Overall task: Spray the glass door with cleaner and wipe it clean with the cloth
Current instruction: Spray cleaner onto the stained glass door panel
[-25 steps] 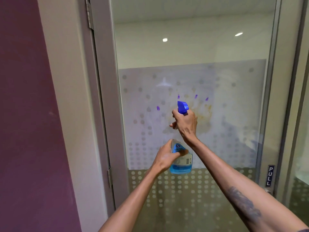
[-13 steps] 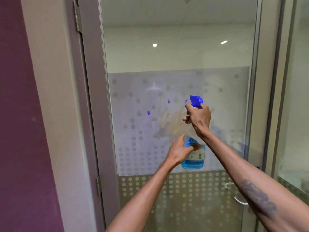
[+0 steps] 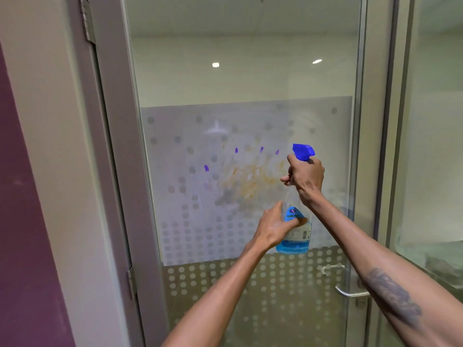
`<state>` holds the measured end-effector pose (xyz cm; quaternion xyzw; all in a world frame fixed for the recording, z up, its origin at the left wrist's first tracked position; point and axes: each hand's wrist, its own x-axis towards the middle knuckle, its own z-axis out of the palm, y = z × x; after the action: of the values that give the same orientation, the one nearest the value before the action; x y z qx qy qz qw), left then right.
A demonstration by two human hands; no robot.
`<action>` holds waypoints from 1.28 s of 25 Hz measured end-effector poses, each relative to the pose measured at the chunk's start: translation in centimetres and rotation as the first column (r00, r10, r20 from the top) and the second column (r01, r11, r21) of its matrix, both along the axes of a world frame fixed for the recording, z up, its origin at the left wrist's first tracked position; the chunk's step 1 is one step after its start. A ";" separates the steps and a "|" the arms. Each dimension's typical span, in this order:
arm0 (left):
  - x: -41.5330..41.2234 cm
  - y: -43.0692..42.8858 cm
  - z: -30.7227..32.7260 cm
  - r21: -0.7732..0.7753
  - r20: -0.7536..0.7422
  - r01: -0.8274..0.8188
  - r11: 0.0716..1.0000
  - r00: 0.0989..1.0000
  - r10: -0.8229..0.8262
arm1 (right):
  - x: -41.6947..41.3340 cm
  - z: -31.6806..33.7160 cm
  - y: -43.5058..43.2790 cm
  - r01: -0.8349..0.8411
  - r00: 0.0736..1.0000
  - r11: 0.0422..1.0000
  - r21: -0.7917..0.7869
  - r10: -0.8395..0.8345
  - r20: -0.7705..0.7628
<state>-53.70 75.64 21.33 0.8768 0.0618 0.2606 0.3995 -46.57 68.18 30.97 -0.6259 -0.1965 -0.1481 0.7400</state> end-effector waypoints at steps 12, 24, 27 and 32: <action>1.9 -1.8 -4.6 -0.084 0.002 -0.004 0.996 1.000 0.004 | 0.8 -4.7 -3.5 -0.208 0.977 0.975 -0.075 0.211 0.041; 12.0 -18.7 -9.0 -0.174 -0.079 0.138 0.975 0.985 -0.153 | 9.6 -8.8 -23.7 0.001 1.000 0.785 -0.620 0.009 0.013; 15.2 -23.8 -10.3 -0.309 -0.097 0.232 0.922 0.957 -0.274 | 12.3 -9.7 -29.4 -0.020 1.000 0.751 -0.660 0.006 -0.023; 21.5 -32.4 -11.7 -0.363 -0.142 0.353 0.862 0.894 -0.426 | 17.4 -11.9 -38.2 0.063 0.990 0.763 -0.643 -0.128 -0.054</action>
<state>-32.20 43.19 9.62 0.8151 -0.0318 0.0627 0.5751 -29.17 29.95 19.10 -0.8559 -0.1676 -0.0799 0.4826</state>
